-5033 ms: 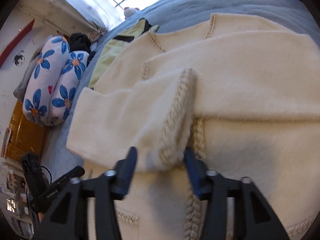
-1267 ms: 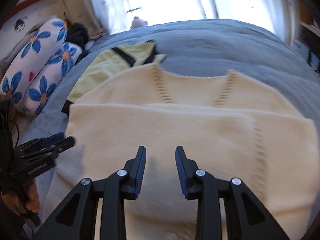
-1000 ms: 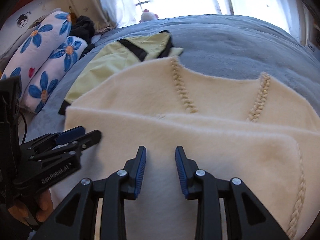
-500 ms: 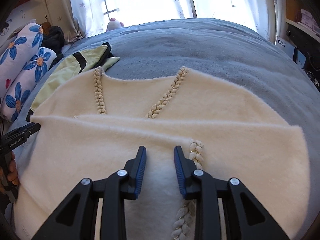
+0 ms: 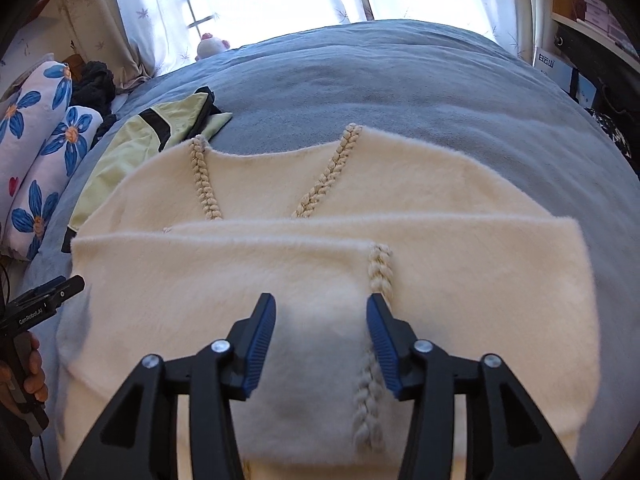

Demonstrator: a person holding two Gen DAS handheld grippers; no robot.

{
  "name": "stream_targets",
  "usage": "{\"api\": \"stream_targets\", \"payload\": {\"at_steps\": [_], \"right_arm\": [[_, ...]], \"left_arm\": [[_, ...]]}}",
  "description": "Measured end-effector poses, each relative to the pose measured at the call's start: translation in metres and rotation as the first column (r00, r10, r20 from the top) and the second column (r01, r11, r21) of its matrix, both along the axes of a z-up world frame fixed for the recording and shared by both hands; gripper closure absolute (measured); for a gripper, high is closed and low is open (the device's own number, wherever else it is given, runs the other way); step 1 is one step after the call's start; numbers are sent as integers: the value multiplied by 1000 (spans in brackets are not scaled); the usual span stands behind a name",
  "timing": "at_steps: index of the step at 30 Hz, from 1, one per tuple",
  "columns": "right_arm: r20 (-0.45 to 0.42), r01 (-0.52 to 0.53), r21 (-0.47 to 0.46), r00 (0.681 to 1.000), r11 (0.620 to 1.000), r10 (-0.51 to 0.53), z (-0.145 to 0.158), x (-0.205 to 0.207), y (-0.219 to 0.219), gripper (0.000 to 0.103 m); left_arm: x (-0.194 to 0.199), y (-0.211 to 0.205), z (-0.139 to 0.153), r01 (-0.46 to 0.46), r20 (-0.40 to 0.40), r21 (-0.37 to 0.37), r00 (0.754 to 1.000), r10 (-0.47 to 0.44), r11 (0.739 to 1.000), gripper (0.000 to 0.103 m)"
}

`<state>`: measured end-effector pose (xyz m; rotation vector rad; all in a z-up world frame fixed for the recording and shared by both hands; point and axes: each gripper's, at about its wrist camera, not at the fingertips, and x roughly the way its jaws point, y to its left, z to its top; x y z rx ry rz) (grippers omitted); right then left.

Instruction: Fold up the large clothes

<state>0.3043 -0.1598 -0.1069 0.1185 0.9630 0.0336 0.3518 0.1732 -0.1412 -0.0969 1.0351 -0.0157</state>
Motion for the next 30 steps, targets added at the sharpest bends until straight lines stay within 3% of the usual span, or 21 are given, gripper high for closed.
{"api": "stream_targets", "payload": {"at_steps": [7, 13, 30], "right_arm": [[-41, 36, -22, 998, 999, -37, 10, -35, -11, 52], [-51, 69, -15, 996, 998, -69, 27, -77, -27, 51], [47, 96, -23, 994, 995, -95, 85, -195, -52, 51]], "left_arm": [[-32, -18, 16, 45, -18, 28, 999, -45, 999, 27], [-71, -33, 43, 45, 22, 59, 999, -46, 997, 27], [-192, -36, 123, 26, 156, 124, 987, -46, 992, 27]]}}
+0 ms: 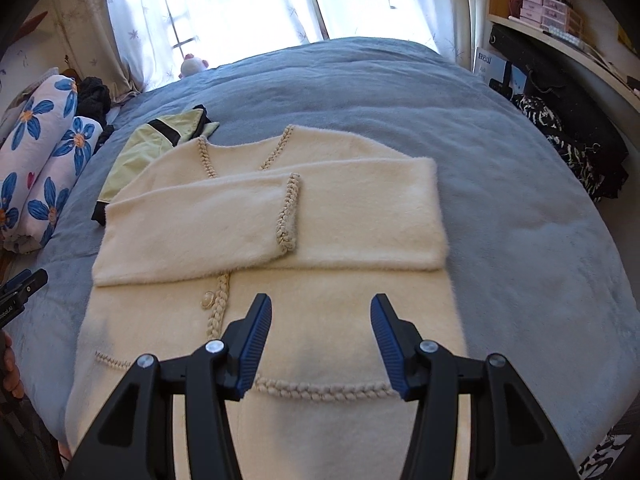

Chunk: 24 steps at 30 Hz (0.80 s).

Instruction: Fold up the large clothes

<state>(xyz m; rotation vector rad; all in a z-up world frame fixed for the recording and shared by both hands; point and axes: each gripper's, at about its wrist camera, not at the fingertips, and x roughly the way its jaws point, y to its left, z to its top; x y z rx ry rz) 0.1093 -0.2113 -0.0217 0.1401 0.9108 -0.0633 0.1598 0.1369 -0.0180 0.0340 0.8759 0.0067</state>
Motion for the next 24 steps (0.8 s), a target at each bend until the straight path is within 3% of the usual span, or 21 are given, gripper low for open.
{"api": "stream_targets", "payload": {"at_steps": [6, 14, 20, 24], "right_arm": [[74, 14, -21, 997, 1000, -12, 18, -36, -5, 51], [125, 25, 1, 992, 1000, -25, 16, -90, -9, 50], [107, 20, 4, 994, 1000, -21, -4, -129, -12, 43], [71, 37, 25, 997, 999, -39, -21, -147, -20, 43]], "left_arm": [[-38, 3, 15, -6, 45, 33, 999, 5, 999, 27], [-87, 15, 15, -43, 50, -6, 998, 43, 999, 27], [-126, 24, -14, -60, -15, -29, 998, 59, 998, 26], [-146, 32, -41, -75, -110, -42, 991, 70, 996, 27]]}}
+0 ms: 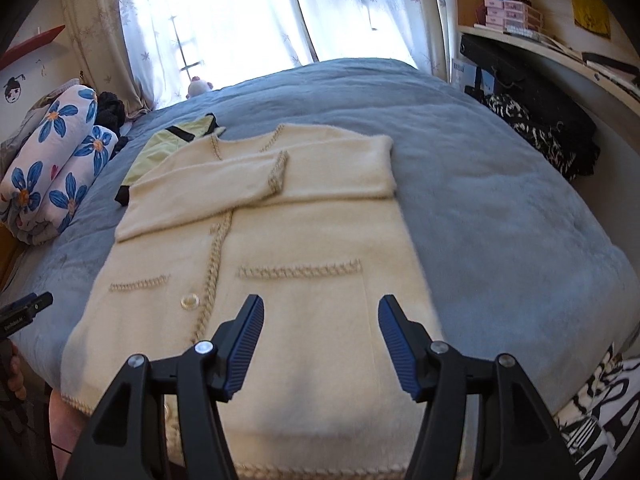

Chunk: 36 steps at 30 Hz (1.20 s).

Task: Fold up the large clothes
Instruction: 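Move both grippers to the braided hem of the cardigan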

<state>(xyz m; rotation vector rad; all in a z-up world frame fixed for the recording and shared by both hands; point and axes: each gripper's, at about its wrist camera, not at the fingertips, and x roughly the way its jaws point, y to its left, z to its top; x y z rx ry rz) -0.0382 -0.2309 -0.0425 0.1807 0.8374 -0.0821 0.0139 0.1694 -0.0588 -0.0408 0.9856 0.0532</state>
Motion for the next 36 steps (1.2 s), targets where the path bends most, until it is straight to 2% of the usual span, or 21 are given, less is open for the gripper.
{"api": "stream_targets", "payload": {"at_steps": [8, 13, 15, 20, 26, 32, 36], "right_arm": [[-56, 57, 50, 997, 997, -54, -26, -28, -26, 43], [-107, 129, 89, 987, 988, -119, -46, -44, -55, 43], [-123, 148, 111, 983, 983, -134, -53, -49, -65, 43], [-162, 192, 160, 973, 968, -166, -75, -59, -84, 43], [-155, 131, 229, 983, 964, -97, -84, -55, -79, 43], [-139, 17, 336, 990, 942, 32, -92, -49, -62, 43], [-139, 13, 355, 989, 935, 40, -100, -45, -63, 43]], "left_arm": [[-45, 21, -44, -44, -119, -98, 992, 32, 994, 27], [-60, 21, -64, -29, -193, -189, 981, -8, 982, 26], [-61, 18, -69, -22, -202, -200, 979, -19, 979, 26], [-61, 16, -79, -18, -199, -220, 980, -27, 975, 17], [-62, 15, -87, -11, -191, -248, 981, -38, 969, 9], [-67, 12, -92, -11, -196, -301, 979, -51, 954, 9], [-67, 4, -94, 6, -188, -311, 980, -67, 951, 9]]}}
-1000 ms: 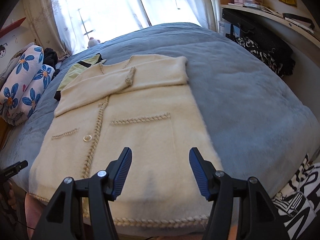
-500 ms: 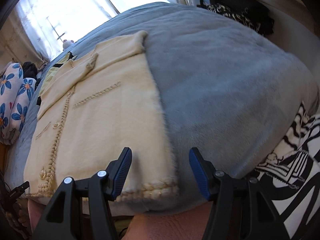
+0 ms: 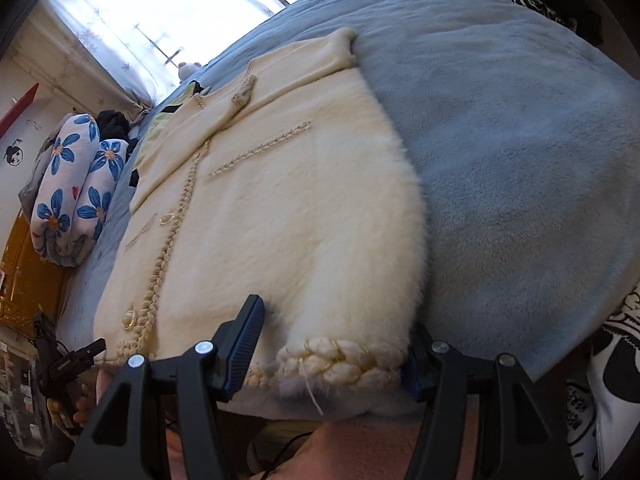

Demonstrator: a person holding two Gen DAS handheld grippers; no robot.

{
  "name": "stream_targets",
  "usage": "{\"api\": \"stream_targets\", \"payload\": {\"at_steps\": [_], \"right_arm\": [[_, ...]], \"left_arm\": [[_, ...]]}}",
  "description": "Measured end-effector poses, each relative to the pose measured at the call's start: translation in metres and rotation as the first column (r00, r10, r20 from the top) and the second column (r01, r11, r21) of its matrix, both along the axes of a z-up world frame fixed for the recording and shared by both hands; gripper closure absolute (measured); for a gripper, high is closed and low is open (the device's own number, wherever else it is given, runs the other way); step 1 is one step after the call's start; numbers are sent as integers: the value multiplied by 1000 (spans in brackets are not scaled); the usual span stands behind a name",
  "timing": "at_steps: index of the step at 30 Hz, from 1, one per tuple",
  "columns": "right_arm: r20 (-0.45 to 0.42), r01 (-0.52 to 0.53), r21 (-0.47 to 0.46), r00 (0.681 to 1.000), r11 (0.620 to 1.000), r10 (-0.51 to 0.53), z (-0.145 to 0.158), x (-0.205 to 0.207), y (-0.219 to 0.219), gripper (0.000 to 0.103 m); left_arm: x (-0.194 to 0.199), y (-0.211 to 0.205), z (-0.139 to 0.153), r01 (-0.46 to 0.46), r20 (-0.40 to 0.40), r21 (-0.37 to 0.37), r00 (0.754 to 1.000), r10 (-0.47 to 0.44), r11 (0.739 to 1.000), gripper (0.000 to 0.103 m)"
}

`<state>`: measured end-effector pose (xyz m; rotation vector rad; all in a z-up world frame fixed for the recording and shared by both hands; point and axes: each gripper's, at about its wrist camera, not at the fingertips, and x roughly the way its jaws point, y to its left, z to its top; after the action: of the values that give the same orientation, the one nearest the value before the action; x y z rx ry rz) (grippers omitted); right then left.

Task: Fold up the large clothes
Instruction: 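Move both grippers to the braided hem of the cardigan, then grasp the hem corners with the left gripper while the right gripper grasps the other corner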

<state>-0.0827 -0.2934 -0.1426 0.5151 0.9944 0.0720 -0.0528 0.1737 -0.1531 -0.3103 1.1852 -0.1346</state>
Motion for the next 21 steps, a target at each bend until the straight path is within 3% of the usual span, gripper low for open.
{"api": "stream_targets", "payload": {"at_steps": [3, 6, 9, 11, 13, 21], "right_arm": [[11, 1, 21, 1000, 1000, -1, -2, 1, -2, 46], [23, -11, 59, 1000, 998, 9, -3, 2, -3, 68], [27, -13, 81, 1000, 997, 11, -4, 3, -3, 72], [29, -14, 89, 1000, 996, 11, -4, 4, -3, 73], [36, -10, 98, 999, 995, 6, -1, 4, -3, 74], [118, 13, 51, 993, 999, -19, 40, -6, 1, 78]], "left_arm": [[0, -3, -3, -9, 8, -8, 1000, 9, 1000, 15], [-1, -6, 0, -24, 11, -9, 1000, 24, 1000, 37], [-1, -10, 3, -28, 6, -5, 1000, 28, 1000, 54], [2, -14, 3, -22, -7, -33, 1000, 22, 999, 74], [6, -14, 5, -24, -23, -70, 999, 22, 997, 84], [-4, -3, 53, -112, 87, -112, 989, 122, 987, 93]]}}
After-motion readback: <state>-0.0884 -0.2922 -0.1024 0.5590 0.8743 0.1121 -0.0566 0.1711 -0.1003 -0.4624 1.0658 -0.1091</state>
